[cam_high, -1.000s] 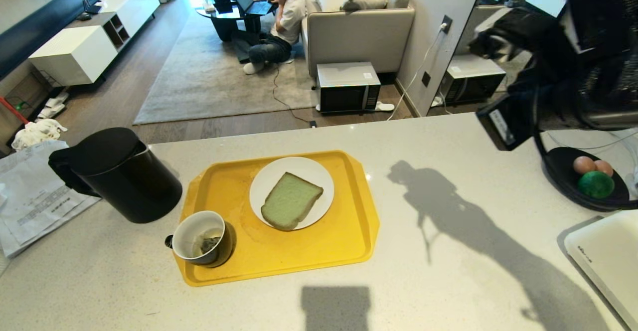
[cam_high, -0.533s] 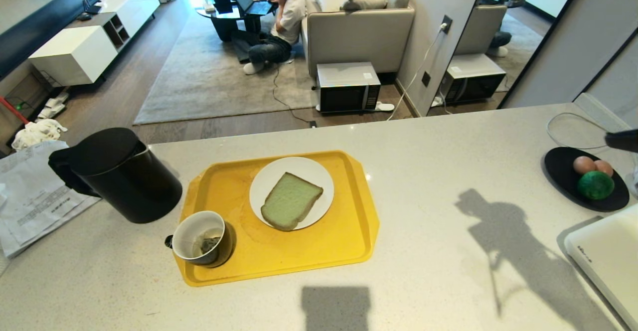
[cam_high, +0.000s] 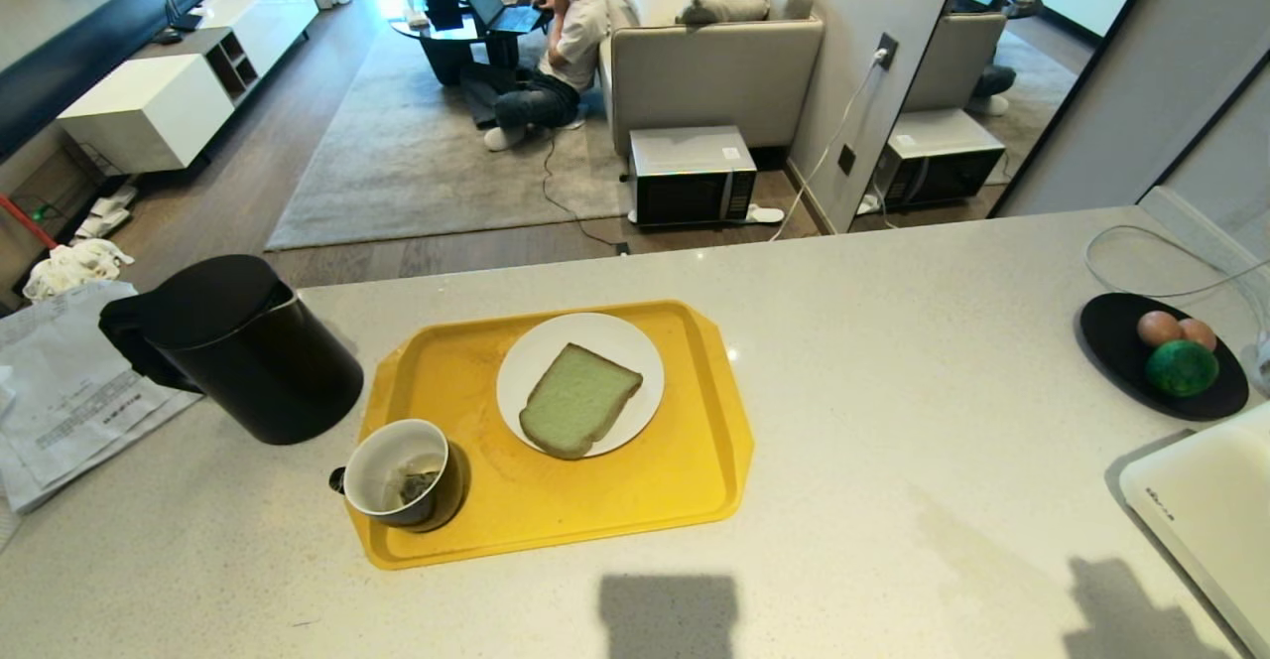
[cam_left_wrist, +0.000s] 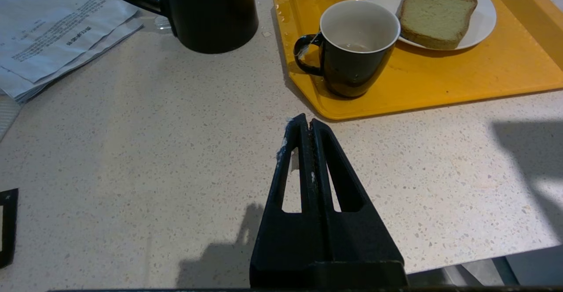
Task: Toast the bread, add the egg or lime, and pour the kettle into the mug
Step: Pick up the egg
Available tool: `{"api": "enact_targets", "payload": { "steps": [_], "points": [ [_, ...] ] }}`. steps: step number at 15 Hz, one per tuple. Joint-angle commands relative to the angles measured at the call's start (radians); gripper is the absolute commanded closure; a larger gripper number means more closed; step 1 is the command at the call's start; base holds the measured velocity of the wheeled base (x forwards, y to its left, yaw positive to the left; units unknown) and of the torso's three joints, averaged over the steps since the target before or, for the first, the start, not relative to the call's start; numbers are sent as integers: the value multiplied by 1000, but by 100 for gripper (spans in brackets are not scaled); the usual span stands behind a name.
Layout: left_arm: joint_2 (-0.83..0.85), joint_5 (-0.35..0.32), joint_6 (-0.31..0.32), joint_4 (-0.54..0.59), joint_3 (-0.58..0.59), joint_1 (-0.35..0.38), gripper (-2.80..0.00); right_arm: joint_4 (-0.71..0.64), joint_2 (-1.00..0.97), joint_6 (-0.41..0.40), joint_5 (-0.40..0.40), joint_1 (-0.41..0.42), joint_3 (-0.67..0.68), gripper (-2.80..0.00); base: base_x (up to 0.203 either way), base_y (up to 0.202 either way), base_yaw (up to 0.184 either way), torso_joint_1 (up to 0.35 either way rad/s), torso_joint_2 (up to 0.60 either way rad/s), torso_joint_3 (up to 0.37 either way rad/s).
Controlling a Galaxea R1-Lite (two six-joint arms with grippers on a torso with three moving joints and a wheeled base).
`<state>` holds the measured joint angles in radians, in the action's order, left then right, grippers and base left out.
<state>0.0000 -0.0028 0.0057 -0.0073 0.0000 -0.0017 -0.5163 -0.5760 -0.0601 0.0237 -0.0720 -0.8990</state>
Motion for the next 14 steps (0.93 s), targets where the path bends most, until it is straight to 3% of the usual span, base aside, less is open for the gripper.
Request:
{"api": "enact_targets", "payload": {
  "steps": [1, 5, 9, 11, 14],
  "points": [
    [0, 0, 0, 0, 0, 0, 0, 135, 145, 12, 0, 29, 116, 0, 0, 0, 0, 0, 0, 0],
    [0, 0, 0, 0, 0, 0, 0, 444, 330, 3, -3, 33, 338, 0, 0, 0, 0, 0, 0, 0],
    [0, 0, 0, 0, 0, 0, 0, 496, 551, -31, 7, 64, 375, 0, 0, 0, 0, 0, 0, 0],
    [0, 0, 0, 0, 0, 0, 0, 510, 575, -82, 78, 69, 423, 0, 0, 0, 0, 0, 0, 0],
    [0, 0, 0, 0, 0, 0, 0, 616, 575, -135, 89, 69, 533, 0, 0, 0, 0, 0, 0, 0]
  ]
}}
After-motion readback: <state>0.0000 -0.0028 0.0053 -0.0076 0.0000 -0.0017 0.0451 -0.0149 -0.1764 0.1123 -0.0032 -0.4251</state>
